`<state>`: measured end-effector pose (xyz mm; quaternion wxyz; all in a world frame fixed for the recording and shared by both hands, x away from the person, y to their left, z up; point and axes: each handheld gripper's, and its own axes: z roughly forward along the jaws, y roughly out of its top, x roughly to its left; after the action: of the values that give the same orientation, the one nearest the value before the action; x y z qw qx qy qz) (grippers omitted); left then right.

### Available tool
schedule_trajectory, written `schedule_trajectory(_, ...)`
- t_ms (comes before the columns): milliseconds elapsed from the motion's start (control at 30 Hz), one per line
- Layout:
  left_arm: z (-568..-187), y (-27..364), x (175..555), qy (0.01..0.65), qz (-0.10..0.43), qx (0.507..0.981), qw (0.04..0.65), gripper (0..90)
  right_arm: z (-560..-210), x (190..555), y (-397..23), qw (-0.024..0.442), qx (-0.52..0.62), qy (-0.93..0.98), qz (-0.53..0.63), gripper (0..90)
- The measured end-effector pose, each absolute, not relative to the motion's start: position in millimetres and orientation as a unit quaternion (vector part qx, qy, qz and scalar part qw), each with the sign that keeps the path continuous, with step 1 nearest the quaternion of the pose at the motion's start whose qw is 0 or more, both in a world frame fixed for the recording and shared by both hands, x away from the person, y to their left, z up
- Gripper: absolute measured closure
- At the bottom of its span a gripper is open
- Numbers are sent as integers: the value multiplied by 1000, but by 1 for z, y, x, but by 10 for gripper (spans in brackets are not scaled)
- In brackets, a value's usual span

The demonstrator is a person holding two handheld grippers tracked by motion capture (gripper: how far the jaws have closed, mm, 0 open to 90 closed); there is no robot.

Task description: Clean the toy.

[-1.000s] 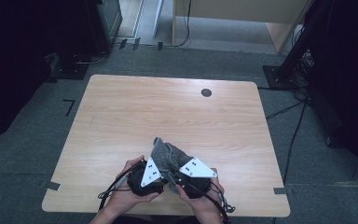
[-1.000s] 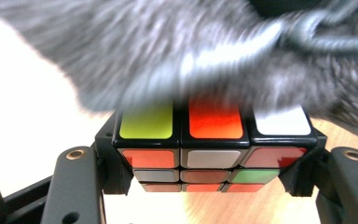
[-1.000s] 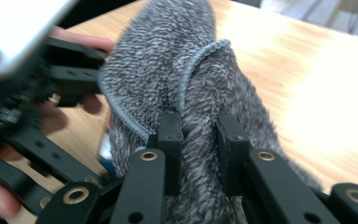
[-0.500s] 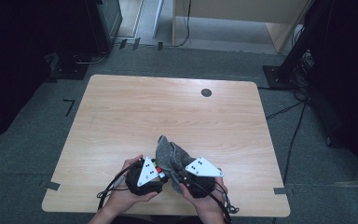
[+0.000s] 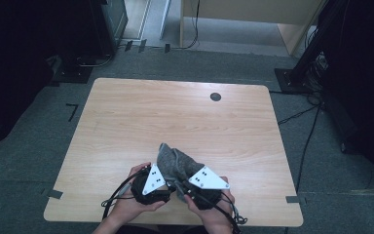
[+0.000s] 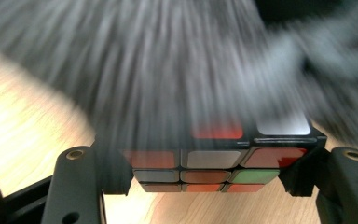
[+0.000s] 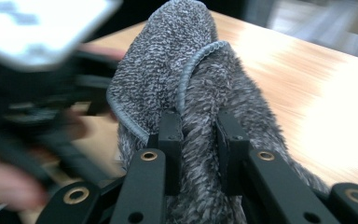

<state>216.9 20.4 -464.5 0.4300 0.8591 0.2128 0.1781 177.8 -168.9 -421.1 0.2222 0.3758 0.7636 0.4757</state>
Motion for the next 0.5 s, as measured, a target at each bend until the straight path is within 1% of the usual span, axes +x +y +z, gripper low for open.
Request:
schedule_trajectory(33,-465,20,217,213,181,859,428,339,-421,175,-163,217,366,769,478,757)
schedule_trajectory(100,-466,21,217,212,184,862,423,339,-422,173,-156,238,356,776,464,756)
schedule_trajectory(300,-465,20,217,217,187,859,425,339,-424,182,-172,250,387,759,461,751)
schedule_trajectory(333,-465,20,217,219,189,856,429,338,-423,180,-172,245,385,760,464,751)
schedule_trajectory(400,-464,22,218,220,187,854,432,339,-421,176,-165,234,370,767,470,749)
schedule_trajectory(500,-465,23,218,221,188,853,433,339,-421,171,-154,250,349,777,460,747)
